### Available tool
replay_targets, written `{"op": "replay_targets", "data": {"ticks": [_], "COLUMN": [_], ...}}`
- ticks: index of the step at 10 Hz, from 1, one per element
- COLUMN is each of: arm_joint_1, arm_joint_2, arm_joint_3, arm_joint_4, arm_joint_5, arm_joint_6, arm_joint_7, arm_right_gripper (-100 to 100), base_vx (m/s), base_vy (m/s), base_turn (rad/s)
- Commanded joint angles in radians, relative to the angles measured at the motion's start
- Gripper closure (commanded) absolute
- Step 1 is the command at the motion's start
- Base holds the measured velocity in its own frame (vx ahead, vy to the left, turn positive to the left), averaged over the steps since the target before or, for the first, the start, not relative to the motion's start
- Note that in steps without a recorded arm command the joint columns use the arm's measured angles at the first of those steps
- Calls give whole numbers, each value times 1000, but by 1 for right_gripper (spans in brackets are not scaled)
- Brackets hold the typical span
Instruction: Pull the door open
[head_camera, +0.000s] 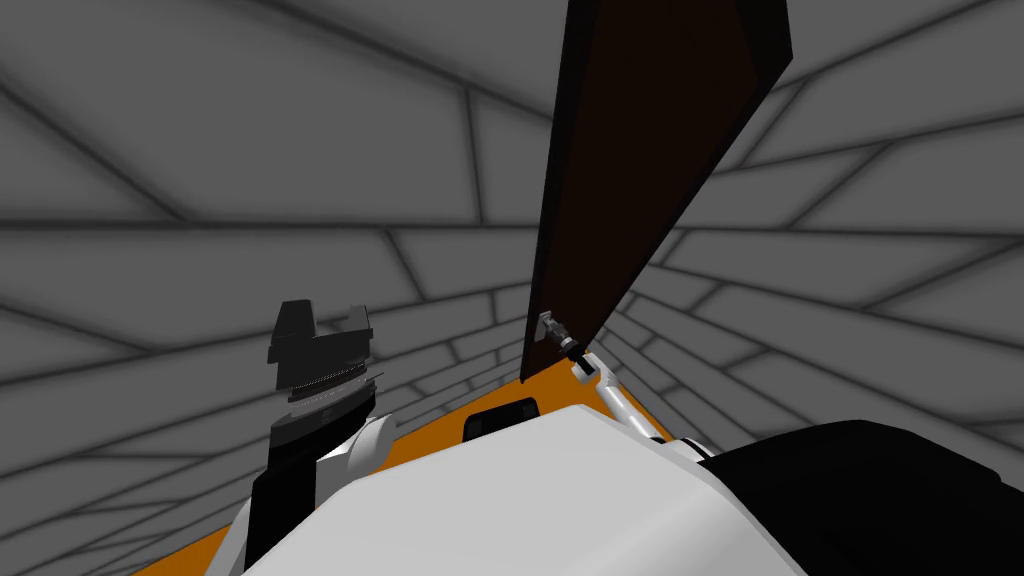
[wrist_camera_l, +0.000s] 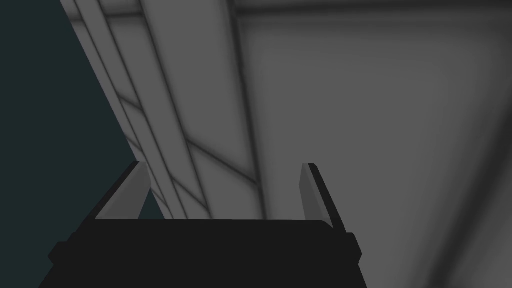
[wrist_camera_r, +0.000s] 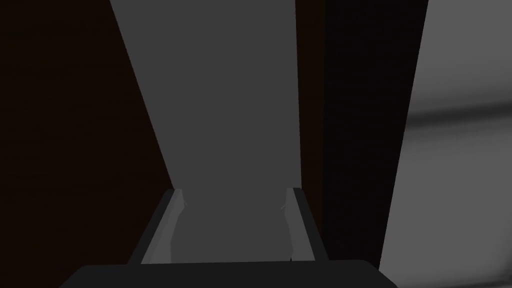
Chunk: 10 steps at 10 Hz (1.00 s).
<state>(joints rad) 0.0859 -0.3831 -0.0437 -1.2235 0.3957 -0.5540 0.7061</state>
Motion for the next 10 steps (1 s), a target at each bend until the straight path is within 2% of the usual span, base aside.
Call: {"op": "replay_targets", "data": {"ticks": [1, 6, 7, 9, 10], "arm_joint_1": [-4, -34, -34, -50, -50], "arm_joint_2": [3, 9, 9, 12, 12], "arm_joint_3": [5, 19, 19, 26, 26], "arm_joint_4": [5, 35, 35, 50, 50], "arm_joint_5": [-18, -94, -94, -134, -134], "arm_joint_6": [1, 5, 5, 8, 8], "arm_joint_7": [-39, -176, -184, -246, -256], "arm_right_gripper": [100, 100, 100, 100, 100], "base_vx": [-49, -71, -57, -67, -55], "base_vy": [-40, -48, -30, -44, -40], "base_turn": [51, 81, 26, 69, 54]}}
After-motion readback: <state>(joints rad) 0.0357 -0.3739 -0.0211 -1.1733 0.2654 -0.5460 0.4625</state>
